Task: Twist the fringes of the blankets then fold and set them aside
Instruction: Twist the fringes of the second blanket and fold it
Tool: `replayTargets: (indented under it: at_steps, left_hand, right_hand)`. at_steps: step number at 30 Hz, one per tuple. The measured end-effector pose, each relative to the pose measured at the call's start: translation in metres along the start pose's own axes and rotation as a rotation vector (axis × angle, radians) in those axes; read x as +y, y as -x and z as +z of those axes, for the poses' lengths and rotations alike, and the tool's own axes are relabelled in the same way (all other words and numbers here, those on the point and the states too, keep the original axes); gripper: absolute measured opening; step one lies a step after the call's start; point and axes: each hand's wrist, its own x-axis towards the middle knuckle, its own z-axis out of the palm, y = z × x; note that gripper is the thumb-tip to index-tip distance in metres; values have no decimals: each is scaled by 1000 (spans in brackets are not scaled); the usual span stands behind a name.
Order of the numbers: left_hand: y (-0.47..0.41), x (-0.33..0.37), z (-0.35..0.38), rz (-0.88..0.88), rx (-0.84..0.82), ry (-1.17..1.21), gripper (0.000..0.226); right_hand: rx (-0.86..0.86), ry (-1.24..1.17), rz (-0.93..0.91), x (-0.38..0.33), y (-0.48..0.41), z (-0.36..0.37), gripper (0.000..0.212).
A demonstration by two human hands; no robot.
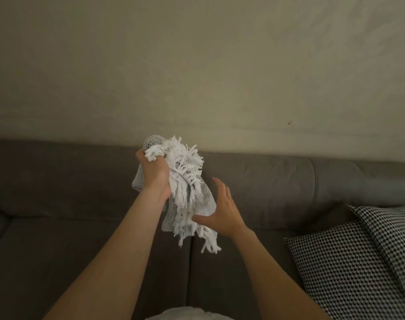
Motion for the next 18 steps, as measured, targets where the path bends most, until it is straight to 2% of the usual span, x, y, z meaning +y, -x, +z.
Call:
replayTargets:
  at_steps: [1,3,7,10,13,15,18]
  left_hand:
    - [-4,0,-1,-1,-12,27,43]
    - [-10,0,-1,-8,-39,79,46]
    - [-9,1,-1,-4,-90,117,41]
    - [-7,2,1,-27,-107,134,42]
    - [-2,3,3,-12,-89,150,38]
    - [4,0,8,-16,-88,142,37]
    - [8,-5,13,-29,-89,111,44]
  right_hand:
    - [-51,-29,25,-8,-3,1,129]
    - [-95,-19,109,-17,-7,12,124]
    - [-3,39,295,-14,-6,31,107]
    - [113,108,261,-4,-2,27,96]
    - [36,161,167,-8,1,19,108]
    - [53,135,165,-21,3,17,112]
    - [149,71,219,-25,-6,19,96]
